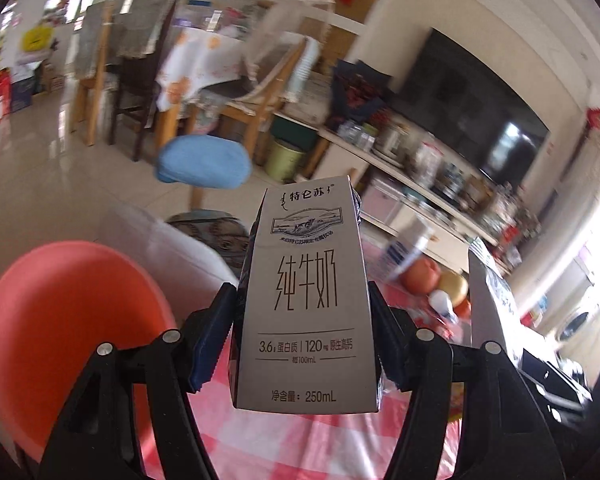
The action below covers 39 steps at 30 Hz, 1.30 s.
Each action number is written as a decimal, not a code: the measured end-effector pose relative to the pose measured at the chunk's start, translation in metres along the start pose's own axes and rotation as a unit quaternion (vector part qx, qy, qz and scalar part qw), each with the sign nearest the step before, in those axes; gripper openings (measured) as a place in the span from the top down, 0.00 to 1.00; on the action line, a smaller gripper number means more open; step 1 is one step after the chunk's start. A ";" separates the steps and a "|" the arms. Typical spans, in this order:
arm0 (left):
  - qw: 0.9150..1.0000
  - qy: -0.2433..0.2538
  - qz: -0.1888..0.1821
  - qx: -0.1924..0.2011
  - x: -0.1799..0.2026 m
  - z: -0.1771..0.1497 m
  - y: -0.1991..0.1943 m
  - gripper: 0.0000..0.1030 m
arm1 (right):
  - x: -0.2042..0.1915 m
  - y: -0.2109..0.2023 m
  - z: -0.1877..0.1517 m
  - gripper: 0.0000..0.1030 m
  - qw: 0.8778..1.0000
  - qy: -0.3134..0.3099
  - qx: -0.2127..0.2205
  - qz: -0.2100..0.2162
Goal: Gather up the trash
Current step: 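Carry both items to the pink bucket and open both tools over it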
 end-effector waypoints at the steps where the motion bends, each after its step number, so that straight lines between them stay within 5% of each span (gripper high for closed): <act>1: 1.000 -0.012 0.015 -0.002 -0.014 0.000 -0.002 0.37 | -0.020 0.006 -0.001 0.28 1.000 -0.010 -0.007 0.016; 8: 0.987 -0.107 0.120 -0.026 -0.112 -0.011 -0.012 0.37 | -0.126 0.059 -0.007 0.28 0.992 -0.041 -0.062 0.100; 16: 0.957 -0.205 0.193 -0.072 -0.189 -0.045 -0.019 0.35 | -0.182 0.105 -0.030 0.27 0.984 -0.045 -0.112 0.129; 19: 0.945 -0.227 0.219 -0.081 -0.207 -0.053 -0.021 0.27 | -0.188 0.110 -0.037 0.24 0.983 -0.039 -0.118 0.133; 22: 0.947 -0.225 0.217 -0.072 -0.210 -0.053 -0.026 0.17 | -0.187 0.108 -0.037 0.22 0.982 -0.023 -0.115 0.146; 29: 0.956 -0.195 0.220 -0.019 -0.201 -0.038 -0.034 0.14 | -0.161 0.080 -0.034 0.09 0.994 -0.035 -0.054 0.093; 34: 0.973 -0.092 0.202 0.067 -0.158 -0.002 -0.041 0.10 | -0.132 0.066 -0.042 0.09 0.997 -0.054 -0.021 0.045; 39: 0.978 -0.006 0.158 0.138 -0.103 0.028 -0.042 0.08 | -0.100 0.049 -0.050 0.07 0.996 -0.084 0.030 0.001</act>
Point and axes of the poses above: each gripper's, at about its wrist camera, not at the fingertips, and y roughly the way its jaws point, x to its right, z to its top, the point moved 8 cm from there along y, roughly the way its jaws point, and after that the axes turned 14 degrees about y, right-handed, at the moved point
